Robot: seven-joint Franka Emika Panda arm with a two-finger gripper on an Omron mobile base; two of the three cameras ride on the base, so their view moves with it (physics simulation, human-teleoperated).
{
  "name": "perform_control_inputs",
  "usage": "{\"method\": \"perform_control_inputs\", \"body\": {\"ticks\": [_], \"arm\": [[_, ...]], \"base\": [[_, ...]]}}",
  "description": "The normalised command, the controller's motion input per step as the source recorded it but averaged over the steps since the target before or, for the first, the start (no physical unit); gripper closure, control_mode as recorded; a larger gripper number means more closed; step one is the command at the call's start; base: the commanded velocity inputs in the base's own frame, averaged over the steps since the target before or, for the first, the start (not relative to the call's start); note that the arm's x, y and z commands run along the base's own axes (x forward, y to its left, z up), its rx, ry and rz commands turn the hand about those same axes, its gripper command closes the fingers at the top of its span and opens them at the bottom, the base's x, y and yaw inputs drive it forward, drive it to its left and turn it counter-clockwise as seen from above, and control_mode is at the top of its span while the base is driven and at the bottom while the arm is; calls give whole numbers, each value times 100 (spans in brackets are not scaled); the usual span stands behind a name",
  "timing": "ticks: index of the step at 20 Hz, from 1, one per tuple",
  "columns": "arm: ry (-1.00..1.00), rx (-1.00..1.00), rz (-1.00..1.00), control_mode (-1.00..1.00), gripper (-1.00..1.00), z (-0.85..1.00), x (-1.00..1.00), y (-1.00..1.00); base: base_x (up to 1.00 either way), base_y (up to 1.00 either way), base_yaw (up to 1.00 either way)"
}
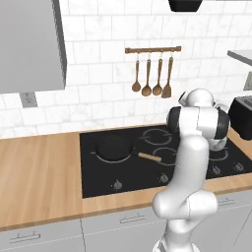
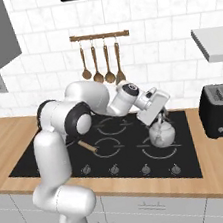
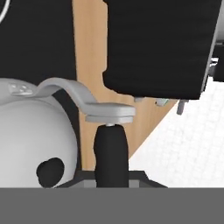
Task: Pick the kettle from the counter and place it on a stove burner. Then turn the burner on.
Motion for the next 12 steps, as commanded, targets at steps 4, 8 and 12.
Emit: {"method": "perform_control_inputs", "body": {"ticks": [4,8,12], "arm": [[10,0,0,-100,100,-69,28,0],[8,2,0,-100,100,-66,-2,0],[-1,2,0,-100,100,-8,-72,0]], "base": [[0,0,0],[0,0,0],[0,0,0]]}}
